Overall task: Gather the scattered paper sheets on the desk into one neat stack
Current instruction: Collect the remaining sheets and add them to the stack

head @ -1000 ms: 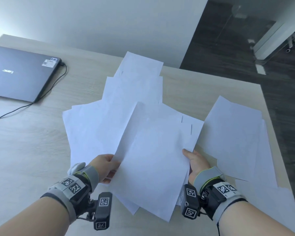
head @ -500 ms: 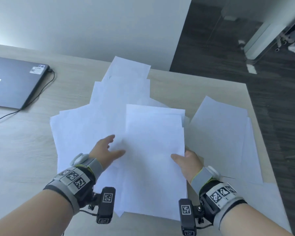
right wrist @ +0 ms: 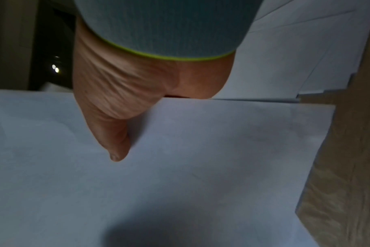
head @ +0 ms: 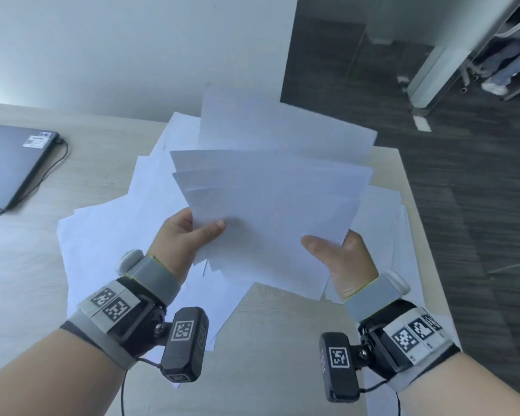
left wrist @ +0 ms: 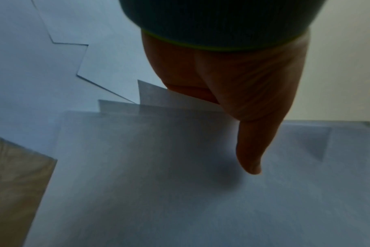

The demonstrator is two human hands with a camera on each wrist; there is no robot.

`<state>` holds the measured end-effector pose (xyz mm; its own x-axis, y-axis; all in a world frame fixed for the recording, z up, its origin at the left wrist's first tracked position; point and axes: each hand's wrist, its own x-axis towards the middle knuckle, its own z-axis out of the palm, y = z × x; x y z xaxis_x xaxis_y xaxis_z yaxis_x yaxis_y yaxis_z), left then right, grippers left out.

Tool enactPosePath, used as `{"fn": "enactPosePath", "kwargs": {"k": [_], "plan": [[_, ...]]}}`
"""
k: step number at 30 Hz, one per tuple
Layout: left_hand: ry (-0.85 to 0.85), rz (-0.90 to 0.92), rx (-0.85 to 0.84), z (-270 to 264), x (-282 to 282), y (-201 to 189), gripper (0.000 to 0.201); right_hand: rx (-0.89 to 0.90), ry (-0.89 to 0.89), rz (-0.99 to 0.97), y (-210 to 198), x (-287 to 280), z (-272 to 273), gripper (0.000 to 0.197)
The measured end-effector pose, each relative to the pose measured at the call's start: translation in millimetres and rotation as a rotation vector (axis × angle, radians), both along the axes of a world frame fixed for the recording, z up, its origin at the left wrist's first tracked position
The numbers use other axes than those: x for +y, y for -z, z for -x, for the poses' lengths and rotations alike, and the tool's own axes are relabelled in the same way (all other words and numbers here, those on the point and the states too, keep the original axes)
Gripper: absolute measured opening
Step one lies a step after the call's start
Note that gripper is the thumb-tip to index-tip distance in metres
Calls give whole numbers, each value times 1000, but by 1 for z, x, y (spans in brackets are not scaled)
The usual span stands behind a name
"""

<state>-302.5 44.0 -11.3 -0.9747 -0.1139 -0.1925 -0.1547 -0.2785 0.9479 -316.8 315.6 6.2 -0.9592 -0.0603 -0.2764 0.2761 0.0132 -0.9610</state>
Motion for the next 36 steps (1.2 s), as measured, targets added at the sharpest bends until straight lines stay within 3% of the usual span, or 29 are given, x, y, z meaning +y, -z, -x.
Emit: {"fn": "enactPosePath", "kwargs": {"k": [4,7,12,14,17,20,22,29,34,36], "plan": [[99,189,-111,-6,16,13,39,-26,-19,-71,11,10,-3,6],[159,279,-182,-13,24,28,41,-29,-57,-95,17,15,-7,29],[76,350,-264,-21,39,43,20,-9,-108,-60,27,29,-11,26],[96,397,-307,-23,46,50,19,-47,-163,-84,34,37,-11,23],[153,594,-427,-29,47,62,11,-209,-224,-269,62,44,-12,44],[142,622,-469,-23,67,67,10,-250,-165,-317,83,70,-17,9],[129,598,-466,-13,85,65,14,-253,-109,-288,94,88,-19,22],[211,685,-465,43,161,75,22,-281,122,-356,100,151,-3,13],[271,771,-446,79,203,87,28,-322,194,-432,106,182,15,4],[300,845,-476,84,212,94,30,-341,184,-468,109,192,17,9]]}}
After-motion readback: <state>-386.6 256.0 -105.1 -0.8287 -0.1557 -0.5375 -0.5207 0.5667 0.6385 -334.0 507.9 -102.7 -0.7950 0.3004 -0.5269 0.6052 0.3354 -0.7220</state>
